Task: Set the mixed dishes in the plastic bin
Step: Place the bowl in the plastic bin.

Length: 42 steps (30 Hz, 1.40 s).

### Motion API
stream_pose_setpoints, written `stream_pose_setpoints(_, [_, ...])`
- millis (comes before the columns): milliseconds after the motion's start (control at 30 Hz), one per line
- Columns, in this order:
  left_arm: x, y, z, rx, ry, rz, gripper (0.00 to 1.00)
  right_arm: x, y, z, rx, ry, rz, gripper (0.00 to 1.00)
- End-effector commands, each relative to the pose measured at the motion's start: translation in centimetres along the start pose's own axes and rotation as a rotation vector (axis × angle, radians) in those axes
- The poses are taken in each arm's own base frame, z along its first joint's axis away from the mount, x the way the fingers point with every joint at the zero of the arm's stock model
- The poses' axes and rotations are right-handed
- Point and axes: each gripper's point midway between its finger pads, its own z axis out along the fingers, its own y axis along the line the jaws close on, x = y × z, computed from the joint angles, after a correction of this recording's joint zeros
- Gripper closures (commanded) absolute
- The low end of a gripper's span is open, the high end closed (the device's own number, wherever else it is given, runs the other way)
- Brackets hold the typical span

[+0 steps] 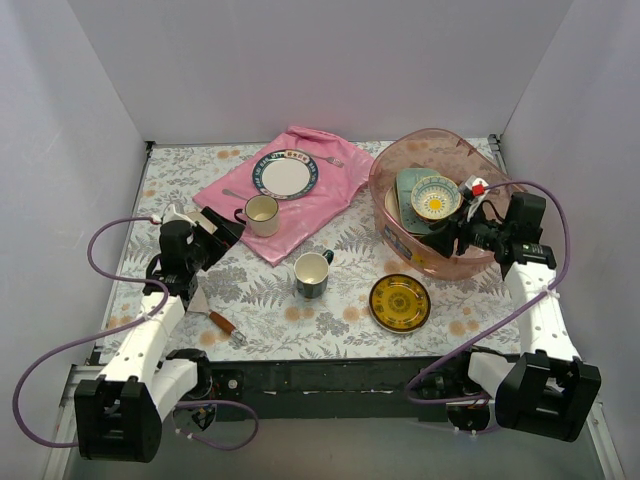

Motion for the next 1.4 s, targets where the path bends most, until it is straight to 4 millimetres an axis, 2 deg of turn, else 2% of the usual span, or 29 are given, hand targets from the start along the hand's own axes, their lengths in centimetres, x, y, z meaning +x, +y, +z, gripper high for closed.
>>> stream_pose_setpoints(0, [-0.4,0.0,0.2,0.015,0.013,-0.067,0.02,-1.1,1.4,-0.3,-0.099,-0.098,-0.071,0.43])
stream_pose_setpoints(267, [-0.8,1.4,0.6,-0.046,-0.002,-0.102,0.02,-1.3,2.0,-0.5,-0.119,-0.109,-0.068,0.40])
stream_pose_setpoints(300, [-1.6,2.1,0.6,-0.066,-0.022,-0.119,0.02,-1.4,2.0,-0.6,-0.119,-0.109,-0.068,0.40])
stream_pose_setpoints(400, [-1.5,2.7,0.8,-0.089,-0.019,-0.129,0.02,-1.5,2.2,-0.7,-0.118,-0.112,-0.075,0.40])
stream_pose_setpoints(1367, [-3.0,5.0,1.5,-0.195,-0.040,-0.155,0.02,-1.1,1.8,-0.5,-0.108,-0.102,-0.073,0.40])
